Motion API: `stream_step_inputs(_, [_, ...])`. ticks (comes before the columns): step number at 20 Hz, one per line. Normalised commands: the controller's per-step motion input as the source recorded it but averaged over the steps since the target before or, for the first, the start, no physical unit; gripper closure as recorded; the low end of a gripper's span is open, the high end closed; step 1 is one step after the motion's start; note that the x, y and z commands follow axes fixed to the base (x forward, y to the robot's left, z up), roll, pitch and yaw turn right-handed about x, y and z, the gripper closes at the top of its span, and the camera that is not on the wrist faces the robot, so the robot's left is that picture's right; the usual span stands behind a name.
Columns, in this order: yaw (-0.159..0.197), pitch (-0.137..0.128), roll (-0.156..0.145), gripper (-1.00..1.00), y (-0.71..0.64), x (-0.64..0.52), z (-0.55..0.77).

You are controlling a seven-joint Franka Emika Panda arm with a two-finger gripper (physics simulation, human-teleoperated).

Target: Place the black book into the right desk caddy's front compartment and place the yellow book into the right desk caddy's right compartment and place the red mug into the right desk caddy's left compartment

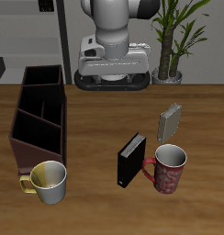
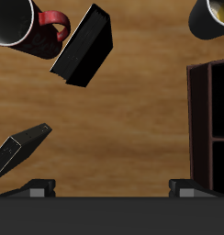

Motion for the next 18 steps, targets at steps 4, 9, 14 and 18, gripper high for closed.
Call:
stream_step_inputs(4, [-0.009, -0.067, -0.028, -1.00, 0.10, 0.33, -0.01])
stream_step_inputs(9, [-0.022, -0.023, -0.010, -1.00, 0.17, 0.28, -0.06])
stream_step_inputs(14, [0.062, -0.031, 0.004, -1.00, 0.21, 0.34, -0.11])
stream_step_inputs(18, [-0.061, 0.003, -0.029, -1.00, 0.00, 0.40, -0.17])
